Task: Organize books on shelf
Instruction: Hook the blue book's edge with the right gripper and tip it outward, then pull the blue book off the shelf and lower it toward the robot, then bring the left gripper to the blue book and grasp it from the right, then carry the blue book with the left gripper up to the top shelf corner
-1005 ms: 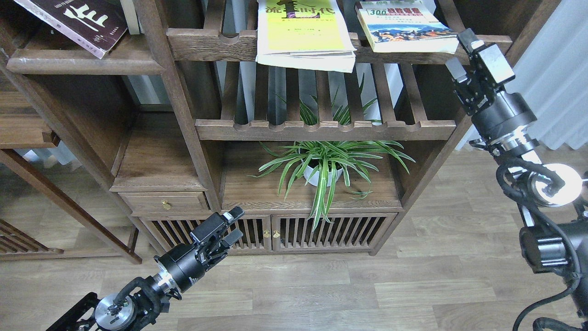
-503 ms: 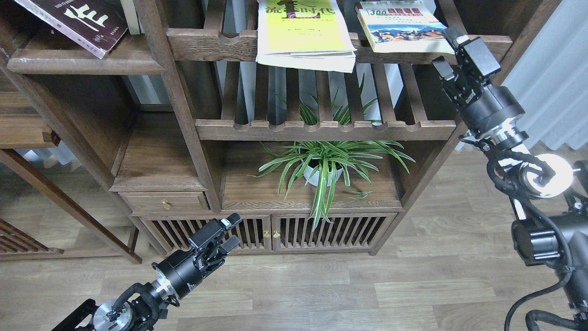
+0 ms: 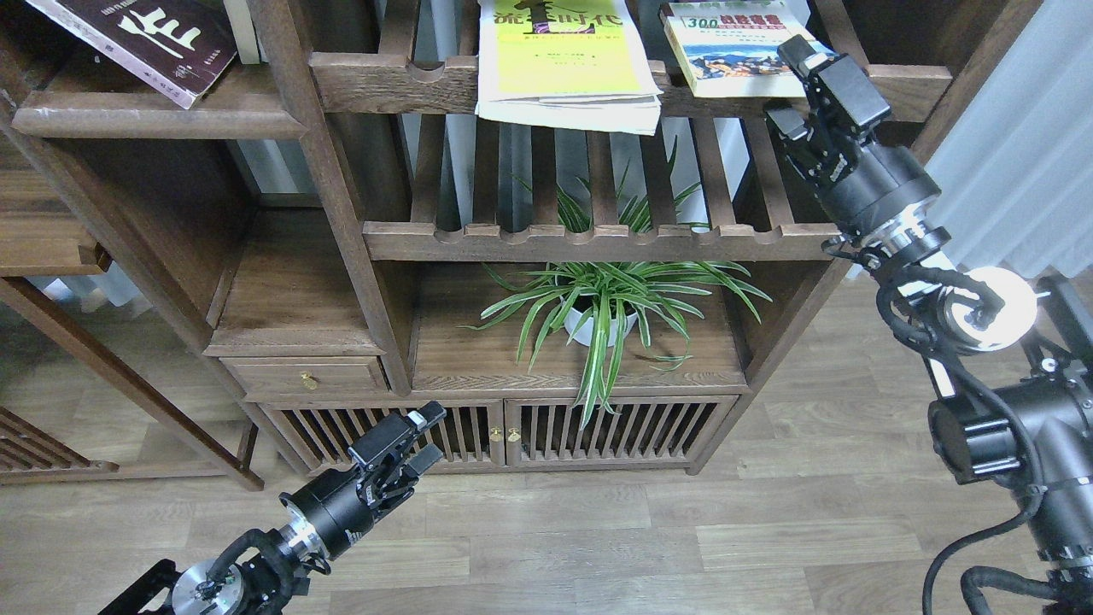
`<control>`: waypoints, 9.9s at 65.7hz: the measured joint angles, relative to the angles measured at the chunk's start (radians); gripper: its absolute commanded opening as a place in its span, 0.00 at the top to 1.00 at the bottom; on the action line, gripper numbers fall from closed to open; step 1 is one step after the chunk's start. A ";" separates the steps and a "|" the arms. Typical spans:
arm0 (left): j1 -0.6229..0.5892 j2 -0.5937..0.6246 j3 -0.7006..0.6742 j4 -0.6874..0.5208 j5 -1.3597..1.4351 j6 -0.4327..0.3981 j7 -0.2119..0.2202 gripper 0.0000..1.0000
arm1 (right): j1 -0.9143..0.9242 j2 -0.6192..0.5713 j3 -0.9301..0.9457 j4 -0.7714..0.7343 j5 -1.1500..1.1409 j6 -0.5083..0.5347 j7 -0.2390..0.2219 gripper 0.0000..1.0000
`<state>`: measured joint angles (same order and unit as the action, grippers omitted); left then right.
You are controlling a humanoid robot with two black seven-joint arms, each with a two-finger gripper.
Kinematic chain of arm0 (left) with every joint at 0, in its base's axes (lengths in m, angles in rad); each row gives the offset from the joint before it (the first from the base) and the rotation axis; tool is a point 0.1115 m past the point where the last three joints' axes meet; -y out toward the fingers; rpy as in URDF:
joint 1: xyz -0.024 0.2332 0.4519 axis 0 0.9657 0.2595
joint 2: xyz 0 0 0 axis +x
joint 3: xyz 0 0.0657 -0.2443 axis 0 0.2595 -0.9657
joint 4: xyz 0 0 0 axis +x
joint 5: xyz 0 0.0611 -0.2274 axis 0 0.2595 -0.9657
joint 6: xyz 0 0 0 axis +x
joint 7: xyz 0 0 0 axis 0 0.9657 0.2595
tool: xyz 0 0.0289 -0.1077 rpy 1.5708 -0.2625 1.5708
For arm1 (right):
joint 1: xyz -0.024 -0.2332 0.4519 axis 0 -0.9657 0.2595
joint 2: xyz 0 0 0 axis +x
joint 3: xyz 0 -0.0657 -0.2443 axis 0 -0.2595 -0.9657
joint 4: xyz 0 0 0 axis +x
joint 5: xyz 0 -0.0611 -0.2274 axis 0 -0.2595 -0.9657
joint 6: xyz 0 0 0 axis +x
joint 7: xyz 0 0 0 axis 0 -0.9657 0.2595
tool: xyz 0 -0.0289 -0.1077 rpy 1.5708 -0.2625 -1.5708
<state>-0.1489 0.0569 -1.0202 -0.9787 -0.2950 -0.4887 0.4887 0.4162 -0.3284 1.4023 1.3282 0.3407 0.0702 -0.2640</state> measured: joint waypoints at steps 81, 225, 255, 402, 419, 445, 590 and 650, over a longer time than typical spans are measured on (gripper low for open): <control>-0.010 0.015 -0.020 0.020 -0.007 0.000 0.000 0.00 | 0.150 0.008 0.016 -0.105 -0.002 -0.121 0.003 0.67; 0.000 0.022 -0.040 0.055 -0.007 0.000 0.000 0.00 | -0.327 -0.305 0.521 -0.032 0.314 0.068 -0.225 0.94; 0.000 0.024 -0.041 0.055 -0.007 0.000 0.000 0.00 | -0.477 -0.278 0.555 -0.079 0.371 0.135 -0.225 0.94; -0.176 -0.057 0.040 -0.003 -0.006 0.000 -0.029 0.01 | -0.291 0.328 0.037 -0.061 -0.018 0.116 -0.195 0.95; -0.185 -0.057 0.039 -0.003 -0.006 0.000 -0.047 0.01 | -0.291 0.328 0.005 -0.057 -0.020 0.115 -0.195 0.95; -0.212 -0.057 0.040 -0.004 -0.006 0.000 -0.046 0.00 | -0.289 0.328 -0.046 -0.048 -0.045 0.102 -0.182 0.95; -0.202 0.304 -0.082 -0.125 -0.047 0.000 -0.002 0.98 | -0.255 0.328 -0.158 -0.229 -0.040 0.066 -0.056 0.18; -0.295 0.791 -0.140 -0.388 -0.041 0.000 0.000 0.97 | -0.245 0.328 -0.172 -0.292 -0.044 0.060 -0.057 0.18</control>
<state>-0.4435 0.8475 -1.1607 -1.3665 -0.3358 -0.4888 0.4890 0.1716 0.0000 1.2301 1.0358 0.2967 0.1302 -0.3205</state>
